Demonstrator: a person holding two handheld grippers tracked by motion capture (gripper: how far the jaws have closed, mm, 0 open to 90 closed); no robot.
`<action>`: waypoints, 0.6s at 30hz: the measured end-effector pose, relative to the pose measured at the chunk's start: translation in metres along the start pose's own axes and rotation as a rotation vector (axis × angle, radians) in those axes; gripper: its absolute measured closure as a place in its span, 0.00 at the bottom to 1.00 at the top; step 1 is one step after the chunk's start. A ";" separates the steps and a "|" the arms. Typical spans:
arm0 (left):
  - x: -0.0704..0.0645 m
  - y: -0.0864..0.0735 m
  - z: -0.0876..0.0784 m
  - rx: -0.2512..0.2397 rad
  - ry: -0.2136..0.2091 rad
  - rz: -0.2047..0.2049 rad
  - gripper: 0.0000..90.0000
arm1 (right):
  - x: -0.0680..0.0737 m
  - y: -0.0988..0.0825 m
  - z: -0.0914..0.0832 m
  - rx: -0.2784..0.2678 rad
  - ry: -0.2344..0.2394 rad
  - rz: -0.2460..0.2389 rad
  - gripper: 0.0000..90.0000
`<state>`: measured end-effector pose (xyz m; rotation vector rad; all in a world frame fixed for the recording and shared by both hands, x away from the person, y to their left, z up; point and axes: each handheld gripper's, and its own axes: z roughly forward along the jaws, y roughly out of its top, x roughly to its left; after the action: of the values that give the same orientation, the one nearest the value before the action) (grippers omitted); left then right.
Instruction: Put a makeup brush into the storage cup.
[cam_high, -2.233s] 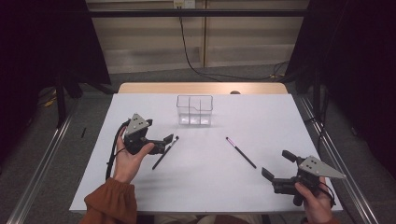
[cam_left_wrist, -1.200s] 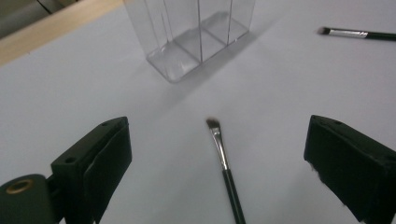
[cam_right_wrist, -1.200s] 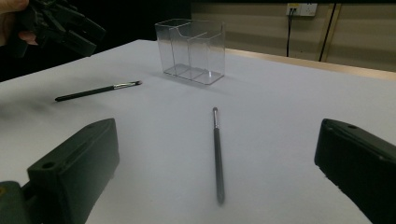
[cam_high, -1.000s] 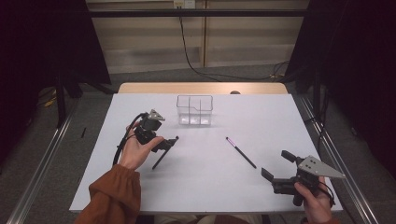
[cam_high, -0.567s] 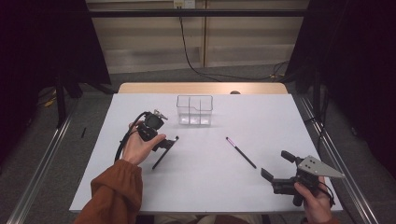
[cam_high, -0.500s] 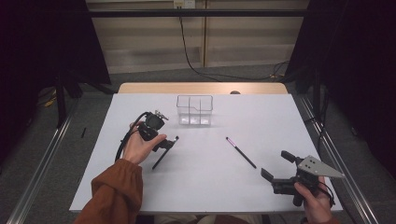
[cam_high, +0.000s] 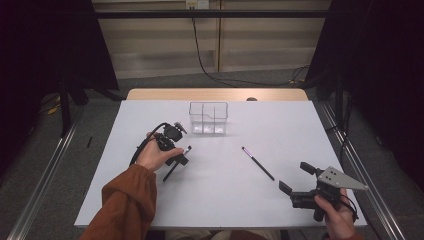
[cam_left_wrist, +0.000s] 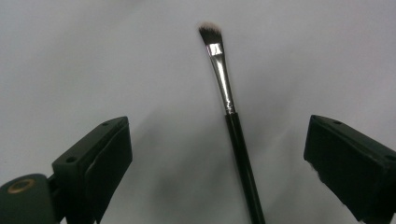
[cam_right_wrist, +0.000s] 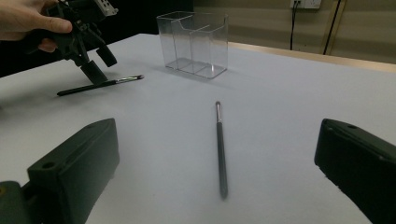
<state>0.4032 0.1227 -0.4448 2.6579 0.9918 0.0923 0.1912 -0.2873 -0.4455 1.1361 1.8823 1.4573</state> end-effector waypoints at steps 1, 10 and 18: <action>-0.001 0.001 0.001 0.011 -0.001 0.002 0.09 | 0.000 0.000 0.000 0.003 0.000 0.003 0.00; -0.001 0.004 0.014 0.126 0.002 0.012 0.10 | 0.000 -0.001 0.001 0.007 0.003 0.004 0.00; -0.006 0.007 0.012 0.162 0.020 -0.008 0.20 | 0.000 -0.001 0.001 0.009 0.006 -0.002 0.00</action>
<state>0.4051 0.1100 -0.4540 2.8034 1.0576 0.0389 0.1915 -0.2866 -0.4462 1.1346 1.8958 1.4536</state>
